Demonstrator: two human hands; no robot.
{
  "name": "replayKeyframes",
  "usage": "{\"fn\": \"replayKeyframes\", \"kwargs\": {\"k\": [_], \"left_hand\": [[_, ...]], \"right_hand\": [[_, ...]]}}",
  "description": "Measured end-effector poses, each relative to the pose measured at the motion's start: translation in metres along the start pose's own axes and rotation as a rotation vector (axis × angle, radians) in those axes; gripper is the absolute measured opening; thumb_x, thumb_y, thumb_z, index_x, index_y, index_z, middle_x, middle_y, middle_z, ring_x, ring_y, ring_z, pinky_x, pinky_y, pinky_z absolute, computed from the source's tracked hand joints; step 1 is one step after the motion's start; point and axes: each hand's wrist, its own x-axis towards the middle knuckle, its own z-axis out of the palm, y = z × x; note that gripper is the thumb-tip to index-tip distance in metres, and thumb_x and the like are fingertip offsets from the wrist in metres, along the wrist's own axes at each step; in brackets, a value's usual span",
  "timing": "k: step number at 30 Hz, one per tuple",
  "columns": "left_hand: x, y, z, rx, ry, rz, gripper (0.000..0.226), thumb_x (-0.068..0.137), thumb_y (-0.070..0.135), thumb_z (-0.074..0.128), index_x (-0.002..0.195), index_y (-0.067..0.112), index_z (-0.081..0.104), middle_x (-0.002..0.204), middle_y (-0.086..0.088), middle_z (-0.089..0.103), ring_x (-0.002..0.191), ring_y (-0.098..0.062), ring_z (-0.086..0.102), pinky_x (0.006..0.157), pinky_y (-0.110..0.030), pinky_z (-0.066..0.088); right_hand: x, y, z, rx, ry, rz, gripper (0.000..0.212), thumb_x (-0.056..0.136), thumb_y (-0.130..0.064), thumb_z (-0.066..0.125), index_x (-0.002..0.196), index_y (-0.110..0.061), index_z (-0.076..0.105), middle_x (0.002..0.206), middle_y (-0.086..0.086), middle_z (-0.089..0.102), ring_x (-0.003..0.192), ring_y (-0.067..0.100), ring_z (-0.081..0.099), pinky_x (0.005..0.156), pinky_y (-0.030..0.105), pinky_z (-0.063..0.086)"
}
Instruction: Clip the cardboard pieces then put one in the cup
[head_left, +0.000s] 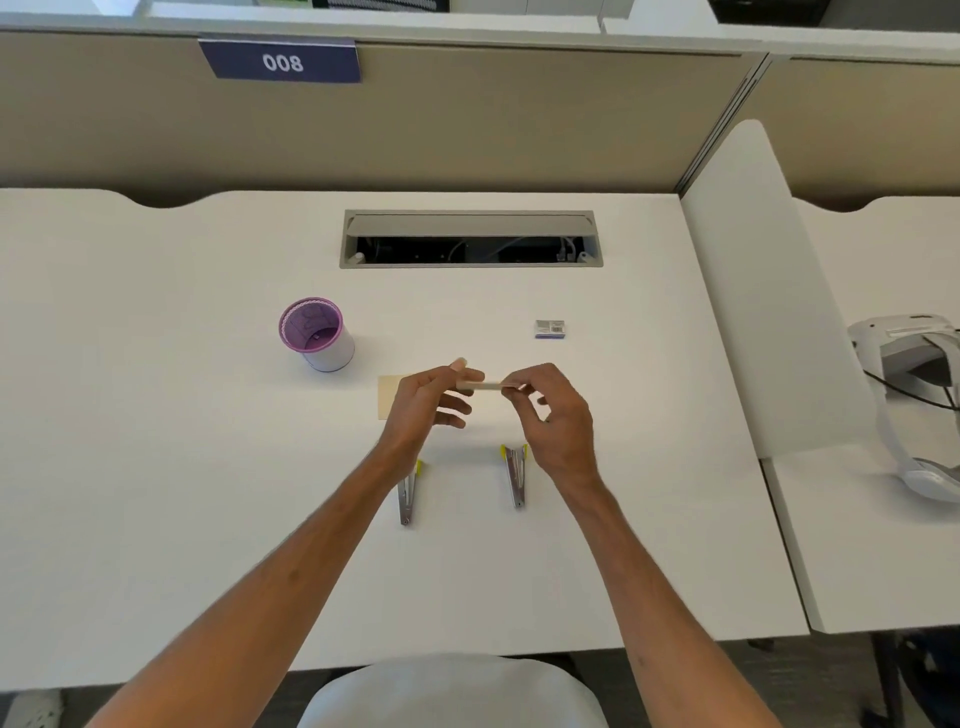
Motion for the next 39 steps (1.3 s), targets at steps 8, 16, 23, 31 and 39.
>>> {"fn": "replayKeyframes", "kwargs": {"k": [8,16,23,31,39], "left_hand": [[-0.003,0.002,0.002,0.029,0.020,0.045,0.042,0.109,0.043,0.066,0.107,0.003,0.080,0.090,0.002,0.073,0.074,-0.021,0.071,0.064,-0.032,0.061],[-0.010,-0.005,0.002,0.047,0.014,0.081,0.025,0.106,0.027,0.073,0.102,0.002,0.078,0.083,-0.006,0.069,0.070,-0.021,0.069,0.063,-0.033,0.062],[-0.010,-0.002,-0.004,0.028,0.015,0.093,0.026,0.106,0.026,0.073,0.105,0.001,0.078,0.082,-0.002,0.071,0.069,-0.020,0.069,0.064,-0.031,0.063],[-0.010,-0.001,-0.008,0.030,0.011,0.085,0.026,0.106,0.024,0.073,0.108,-0.001,0.079,0.082,-0.004,0.071,0.065,-0.019,0.067,0.061,-0.028,0.061],[-0.015,-0.001,-0.010,0.002,-0.021,0.042,0.037,0.107,0.039,0.070,0.109,0.006,0.086,0.082,-0.008,0.075,0.062,-0.022,0.063,0.058,-0.031,0.059]], "right_hand": [[0.010,0.000,0.003,0.392,-0.057,0.358,0.026,0.107,-0.022,0.066,0.085,-0.009,0.070,0.068,-0.010,0.061,0.057,0.013,0.056,0.061,0.016,0.044],[0.007,-0.003,0.007,0.472,-0.065,0.399,0.027,0.108,-0.027,0.063,0.088,-0.012,0.075,0.068,-0.001,0.059,0.058,0.016,0.052,0.060,0.022,0.045],[0.006,-0.010,0.010,0.498,-0.065,0.389,0.027,0.108,-0.030,0.062,0.090,-0.016,0.077,0.065,-0.003,0.059,0.057,0.012,0.052,0.058,0.018,0.042],[-0.003,-0.008,-0.002,0.282,-0.078,0.214,0.057,0.103,0.003,0.042,0.136,-0.041,0.060,0.114,-0.012,0.067,0.076,0.017,0.069,0.070,0.025,0.050],[-0.003,-0.015,-0.005,0.049,-0.107,-0.050,0.028,0.097,-0.013,0.063,0.109,-0.038,0.069,0.137,-0.021,0.058,0.095,0.012,0.070,0.073,0.029,0.056]]}}
